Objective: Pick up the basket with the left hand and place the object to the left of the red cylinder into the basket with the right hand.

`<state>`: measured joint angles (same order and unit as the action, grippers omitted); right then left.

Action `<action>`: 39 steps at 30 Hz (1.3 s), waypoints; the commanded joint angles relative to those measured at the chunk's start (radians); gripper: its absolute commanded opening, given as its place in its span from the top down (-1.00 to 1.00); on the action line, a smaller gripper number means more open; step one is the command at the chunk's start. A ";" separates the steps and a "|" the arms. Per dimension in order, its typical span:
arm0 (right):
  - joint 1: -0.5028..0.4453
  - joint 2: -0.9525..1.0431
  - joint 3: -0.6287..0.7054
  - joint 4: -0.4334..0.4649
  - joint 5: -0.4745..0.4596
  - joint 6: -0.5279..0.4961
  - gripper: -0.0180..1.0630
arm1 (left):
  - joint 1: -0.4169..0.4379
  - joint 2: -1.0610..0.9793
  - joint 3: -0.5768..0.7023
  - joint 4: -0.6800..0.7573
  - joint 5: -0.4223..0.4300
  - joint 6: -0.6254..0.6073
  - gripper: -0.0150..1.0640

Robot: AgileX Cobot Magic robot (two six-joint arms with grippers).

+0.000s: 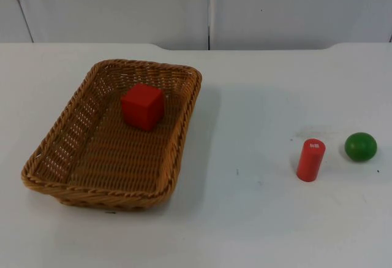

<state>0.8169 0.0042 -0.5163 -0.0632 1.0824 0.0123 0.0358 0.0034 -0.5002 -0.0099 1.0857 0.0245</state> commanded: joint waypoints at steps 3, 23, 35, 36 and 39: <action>-0.004 -0.004 0.002 -0.005 -0.003 -0.002 -0.98 | 0.005 -0.003 0.005 0.002 -0.011 -0.002 -0.98; -0.008 -0.004 0.002 -0.005 -0.003 -0.002 -0.98 | 0.000 -0.003 0.005 0.002 -0.011 -0.002 -0.98; -0.224 -0.004 0.002 -0.005 -0.003 -0.002 -0.98 | 0.000 -0.003 0.005 0.002 -0.011 -0.002 -0.98; -0.253 -0.004 0.002 -0.005 -0.003 -0.002 -0.98 | 0.000 -0.003 0.005 0.002 -0.011 -0.002 -0.98; -0.294 -0.004 0.002 -0.005 -0.003 -0.002 -0.98 | 0.000 -0.003 0.005 0.002 -0.011 -0.002 -0.98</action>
<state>0.5386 0.0042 -0.5163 -0.0632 1.0824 0.0117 0.0381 0.0034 -0.5002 -0.0079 1.0857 0.0245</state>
